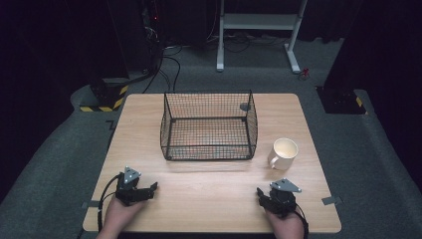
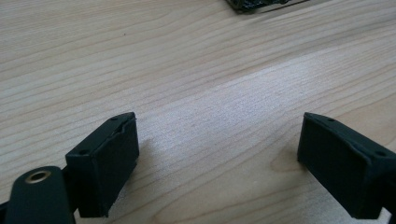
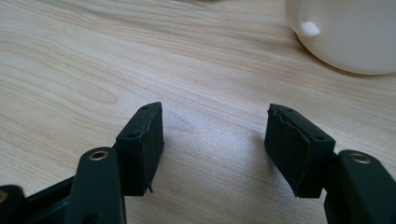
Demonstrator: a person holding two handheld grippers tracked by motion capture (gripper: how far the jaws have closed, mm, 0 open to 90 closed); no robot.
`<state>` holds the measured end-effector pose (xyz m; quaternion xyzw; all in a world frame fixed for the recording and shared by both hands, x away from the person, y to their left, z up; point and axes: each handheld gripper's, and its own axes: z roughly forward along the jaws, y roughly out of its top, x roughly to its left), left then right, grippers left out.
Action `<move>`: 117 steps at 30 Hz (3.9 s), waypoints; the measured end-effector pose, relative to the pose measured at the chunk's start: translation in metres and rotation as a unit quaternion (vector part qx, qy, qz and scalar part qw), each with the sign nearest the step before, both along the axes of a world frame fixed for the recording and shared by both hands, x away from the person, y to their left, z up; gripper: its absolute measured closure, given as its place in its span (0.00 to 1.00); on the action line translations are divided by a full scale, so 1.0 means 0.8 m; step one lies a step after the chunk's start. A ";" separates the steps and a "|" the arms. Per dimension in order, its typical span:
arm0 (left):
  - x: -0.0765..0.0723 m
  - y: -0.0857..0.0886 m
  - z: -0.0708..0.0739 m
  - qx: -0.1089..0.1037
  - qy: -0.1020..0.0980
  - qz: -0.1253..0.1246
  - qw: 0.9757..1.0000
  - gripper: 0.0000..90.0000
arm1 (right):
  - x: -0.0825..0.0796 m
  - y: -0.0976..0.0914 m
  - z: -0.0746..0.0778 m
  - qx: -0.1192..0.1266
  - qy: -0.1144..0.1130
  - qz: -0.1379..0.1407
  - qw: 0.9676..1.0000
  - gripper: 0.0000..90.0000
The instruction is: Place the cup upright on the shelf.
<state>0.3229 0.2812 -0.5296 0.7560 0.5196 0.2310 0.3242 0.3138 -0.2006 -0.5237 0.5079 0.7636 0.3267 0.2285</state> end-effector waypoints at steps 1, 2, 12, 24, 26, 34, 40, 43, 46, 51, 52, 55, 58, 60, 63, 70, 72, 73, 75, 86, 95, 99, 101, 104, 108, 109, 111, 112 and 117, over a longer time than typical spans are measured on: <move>0.000 0.000 0.000 0.000 0.000 0.000 1.000 0.14 | 0.000 0.000 0.000 0.000 0.000 0.000 1.000 0.42; 0.000 0.000 0.000 -0.001 0.000 0.001 1.000 0.14 | 0.000 0.000 0.000 0.000 0.000 0.000 1.000 0.42; 0.000 0.000 0.000 0.000 0.000 0.000 1.000 0.14 | 0.000 0.000 0.000 0.000 0.000 -0.001 1.000 0.42; 0.000 0.000 0.000 -0.001 0.001 0.000 1.000 0.14 | -0.004 -0.003 0.009 -0.001 -0.029 -0.020 0.999 0.46; 0.000 0.000 0.000 -0.002 0.000 0.001 1.000 0.14 | 0.000 -0.006 0.017 0.014 -0.037 -0.037 0.999 0.47; 0.000 0.000 0.000 -0.001 0.000 -0.001 1.000 0.14 | 0.041 0.005 0.040 0.029 -0.075 -0.092 0.992 0.50; 0.000 0.000 0.000 -0.001 0.000 -0.001 1.000 0.14 | 0.065 0.005 0.046 0.040 -0.069 -0.117 0.990 0.70; 0.000 0.000 0.000 -0.001 0.000 -0.001 1.000 0.14 | 0.064 0.007 0.048 0.034 -0.068 -0.106 0.991 0.89; 0.000 0.000 0.000 -0.001 0.000 -0.002 1.000 0.14 | 0.055 0.003 0.048 0.025 -0.075 -0.099 0.992 0.99; 0.000 0.000 0.000 -0.001 0.000 -0.002 1.000 0.15 | 0.021 -0.027 0.050 0.019 -0.091 -0.110 0.990 0.87; 0.000 0.000 0.000 -0.001 0.000 -0.002 1.000 0.15 | 0.020 -0.028 0.052 0.028 -0.088 -0.109 0.990 0.83; 0.000 0.000 0.000 -0.001 0.000 -0.001 1.000 0.15 | 0.031 -0.018 0.054 0.055 -0.083 -0.103 0.990 0.73; -0.001 -0.001 0.000 -0.003 -0.001 0.000 1.000 0.15 | 0.045 -0.006 0.051 0.057 -0.078 -0.102 0.990 0.71; -0.002 -0.001 0.000 -0.004 0.001 0.000 1.000 0.15 | 0.062 0.005 0.044 0.061 -0.063 -0.109 0.990 0.70; -0.001 0.000 0.000 -0.003 -0.001 -0.002 1.000 0.15 | 0.083 0.017 0.038 0.048 -0.067 -0.121 0.989 0.89; 0.000 0.000 0.000 -0.002 -0.001 -0.003 1.000 0.15 | 0.049 0.002 0.038 0.048 -0.068 -0.089 0.993 0.90; -0.001 0.000 0.000 -0.002 -0.001 -0.003 1.000 0.15 | 0.016 -0.017 0.038 0.045 -0.070 -0.082 0.993 0.86; -0.001 -0.001 0.000 -0.003 -0.001 -0.001 1.000 0.16 | 0.006 -0.024 0.039 0.048 -0.070 -0.089 0.992 0.78; -0.002 -0.001 0.000 -0.004 0.000 -0.001 1.000 0.16 | -0.012 -0.038 0.044 0.060 -0.073 -0.102 0.990 0.65; -0.002 -0.001 0.000 -0.003 -0.001 0.001 1.000 0.16 | 0.058 -0.035 0.084 0.036 -0.071 -0.117 0.990 0.09; -0.002 0.000 0.000 -0.003 0.001 -0.003 1.000 0.16 | 0.109 -0.033 0.073 0.002 -0.001 -0.117 0.993 0.11; -0.003 0.001 0.000 -0.003 0.000 -0.003 1.000 0.16 | 0.104 -0.036 0.076 0.008 0.005 -0.107 0.994 0.11; -0.003 0.001 0.000 -0.002 0.000 -0.004 1.000 0.16 | 0.100 -0.037 0.079 0.013 0.000 -0.105 0.994 0.11; -0.003 0.001 0.000 -0.002 0.000 -0.003 1.000 0.16 | 0.087 -0.035 0.096 0.027 -0.025 -0.094 0.995 0.11; -0.002 0.000 0.000 -0.003 0.000 -0.003 1.000 0.16 | 0.073 -0.021 0.140 0.042 -0.064 -0.063 0.995 0.11; -0.002 0.000 0.000 -0.003 0.000 -0.003 1.000 0.16 | 0.070 -0.012 0.159 0.050 -0.078 -0.049 0.994 0.11; -0.002 0.000 0.000 -0.003 0.000 -0.003 1.000 0.16 | 0.068 0.001 0.179 0.055 -0.095 -0.035 0.993 0.11; -0.002 0.000 0.000 -0.003 0.000 -0.003 1.000 0.16 | 0.068 0.001 0.179 0.055 -0.095 -0.035 0.993 0.11; -0.002 0.000 0.000 -0.003 0.000 -0.003 1.000 0.16 | 0.076 0.040 0.213 0.058 -0.111 0.002 0.992 0.11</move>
